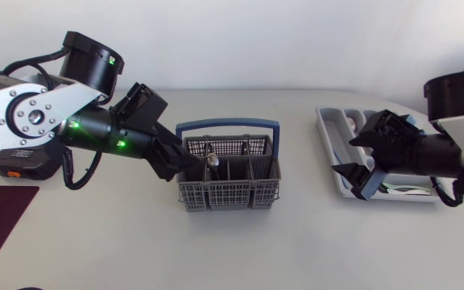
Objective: Unload the cutlery basket into the drawer organizer.
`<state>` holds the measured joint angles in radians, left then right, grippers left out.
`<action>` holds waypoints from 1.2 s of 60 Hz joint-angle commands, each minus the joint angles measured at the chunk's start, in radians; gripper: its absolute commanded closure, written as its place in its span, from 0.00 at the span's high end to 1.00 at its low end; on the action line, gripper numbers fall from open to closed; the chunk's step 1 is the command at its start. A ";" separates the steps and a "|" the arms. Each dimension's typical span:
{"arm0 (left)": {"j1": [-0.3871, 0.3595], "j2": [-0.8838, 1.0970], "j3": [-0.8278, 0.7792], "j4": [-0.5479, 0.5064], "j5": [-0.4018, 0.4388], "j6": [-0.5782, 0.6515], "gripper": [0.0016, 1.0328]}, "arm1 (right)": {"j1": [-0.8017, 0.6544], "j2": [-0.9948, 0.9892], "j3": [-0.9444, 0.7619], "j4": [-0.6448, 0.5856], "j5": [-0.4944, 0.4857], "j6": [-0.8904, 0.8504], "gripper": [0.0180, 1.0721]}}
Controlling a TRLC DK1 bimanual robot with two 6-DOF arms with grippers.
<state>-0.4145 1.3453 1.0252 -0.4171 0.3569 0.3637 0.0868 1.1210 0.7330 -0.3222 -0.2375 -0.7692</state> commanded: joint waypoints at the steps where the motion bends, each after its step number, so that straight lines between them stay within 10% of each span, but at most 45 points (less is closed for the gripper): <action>1: 0.011 0.002 -0.033 0.011 -0.006 0.017 0.82 | 0.070 0.002 0.052 -0.037 0.010 0.150 0.83; 30: 0.098 -0.031 -0.137 0.046 0.048 0.112 0.82 | 0.439 0.212 0.236 -0.029 0.009 0.524 0.82; 72: 0.103 0.051 -0.220 0.179 0.094 0.212 0.82 | 0.531 0.490 0.348 0.147 -0.025 0.705 0.78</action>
<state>-0.3088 1.3777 0.8417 -0.2535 0.4404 0.5510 0.6102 1.5791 1.0565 -0.1940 -0.2615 -0.1062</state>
